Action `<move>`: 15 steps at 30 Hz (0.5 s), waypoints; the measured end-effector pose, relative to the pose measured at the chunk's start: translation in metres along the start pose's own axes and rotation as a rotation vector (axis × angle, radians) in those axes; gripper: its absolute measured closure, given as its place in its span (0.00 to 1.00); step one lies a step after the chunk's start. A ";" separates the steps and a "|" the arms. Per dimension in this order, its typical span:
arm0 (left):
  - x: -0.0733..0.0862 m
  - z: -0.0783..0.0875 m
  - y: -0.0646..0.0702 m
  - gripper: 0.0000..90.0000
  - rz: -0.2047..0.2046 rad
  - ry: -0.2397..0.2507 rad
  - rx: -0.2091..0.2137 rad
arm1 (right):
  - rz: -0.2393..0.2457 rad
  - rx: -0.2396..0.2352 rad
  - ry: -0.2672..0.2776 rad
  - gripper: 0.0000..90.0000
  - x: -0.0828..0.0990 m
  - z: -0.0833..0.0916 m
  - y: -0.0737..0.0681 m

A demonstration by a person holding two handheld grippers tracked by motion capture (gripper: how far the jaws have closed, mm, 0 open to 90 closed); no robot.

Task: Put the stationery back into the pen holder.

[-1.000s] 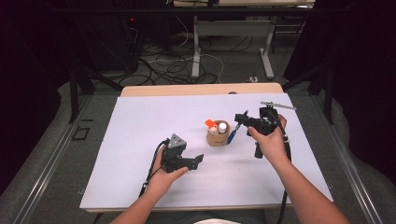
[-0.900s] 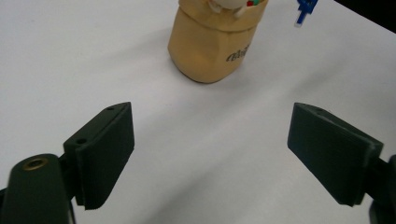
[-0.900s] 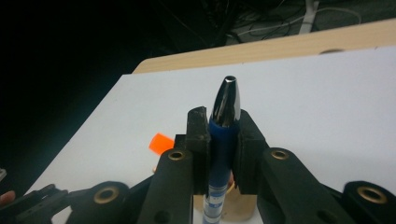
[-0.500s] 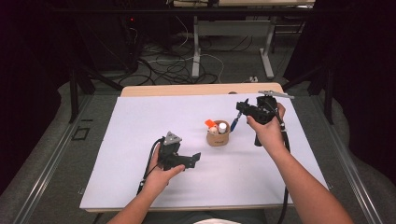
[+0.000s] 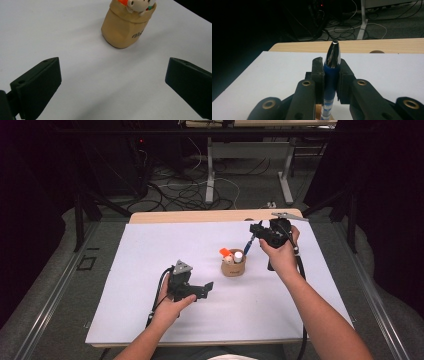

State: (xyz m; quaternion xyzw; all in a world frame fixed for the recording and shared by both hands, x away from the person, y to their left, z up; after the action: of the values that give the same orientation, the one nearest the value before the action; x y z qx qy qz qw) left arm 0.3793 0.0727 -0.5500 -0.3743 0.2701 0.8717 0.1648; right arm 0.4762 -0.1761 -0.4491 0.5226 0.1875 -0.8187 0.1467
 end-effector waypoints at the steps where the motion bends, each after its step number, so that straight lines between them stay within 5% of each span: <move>1: 0.000 0.000 0.000 0.01 0.001 -0.001 -0.002 | 0.007 0.000 -0.003 0.88 0.000 -0.002 0.000; 15: -0.001 0.001 -0.002 0.01 0.005 0.007 0.000 | 0.068 0.021 -0.027 0.88 0.009 -0.025 -0.011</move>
State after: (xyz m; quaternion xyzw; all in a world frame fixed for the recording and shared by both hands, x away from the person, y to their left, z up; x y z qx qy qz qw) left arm 0.3801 0.0749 -0.5494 -0.3766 0.2718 0.8708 0.1616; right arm 0.4876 -0.1558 -0.4656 0.5190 0.1589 -0.8222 0.1713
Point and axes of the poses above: each handheld gripper's, and its own axes: z roughly backward along the jaws, x roughly out of its underside, y roughly to its right, the point moved 5 cm from there along -z, roughly forward along the jaws, and after that the axes turned 11 degrees about z, right-handed, at the moved point
